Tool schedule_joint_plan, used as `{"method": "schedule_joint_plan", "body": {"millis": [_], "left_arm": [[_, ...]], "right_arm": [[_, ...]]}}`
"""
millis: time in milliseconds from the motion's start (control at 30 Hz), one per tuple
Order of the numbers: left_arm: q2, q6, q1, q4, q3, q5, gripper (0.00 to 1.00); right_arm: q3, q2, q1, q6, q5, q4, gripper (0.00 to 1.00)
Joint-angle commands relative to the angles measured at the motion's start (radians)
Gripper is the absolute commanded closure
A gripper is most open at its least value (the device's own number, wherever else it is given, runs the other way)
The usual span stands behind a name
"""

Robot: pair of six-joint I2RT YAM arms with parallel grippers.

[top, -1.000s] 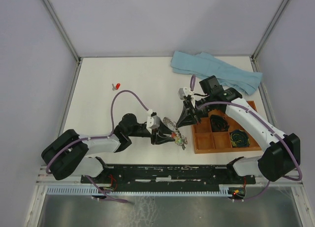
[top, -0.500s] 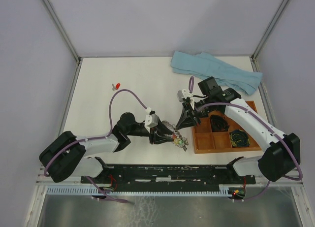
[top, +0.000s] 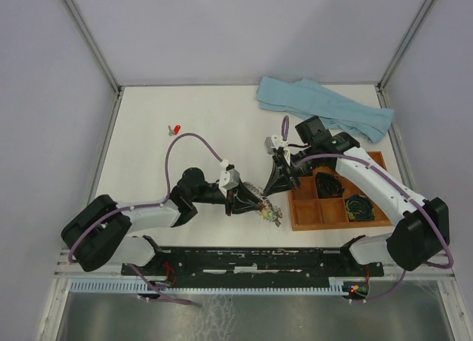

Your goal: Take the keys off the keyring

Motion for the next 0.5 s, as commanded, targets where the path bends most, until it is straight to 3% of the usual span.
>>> {"method": "schedule_joint_plan", "body": {"millis": [0, 200, 467], "left_arm": [[0.029, -0.062, 0.001, 0.082, 0.031, 0.024, 0.7], [0.065, -0.104, 0.001, 0.145, 0.027, 0.039, 0.72], [0.056, -0.117, 0.0, 0.158, 0.018, 0.044, 0.9]], "right_arm": [[0.052, -0.004, 0.007, -0.016, -0.035, 0.012, 0.99], [0.051, -0.002, 0.008, -0.016, -0.031, 0.012, 0.99], [0.054, 0.0, 0.008, -0.017, -0.027, 0.011, 0.99]]}}
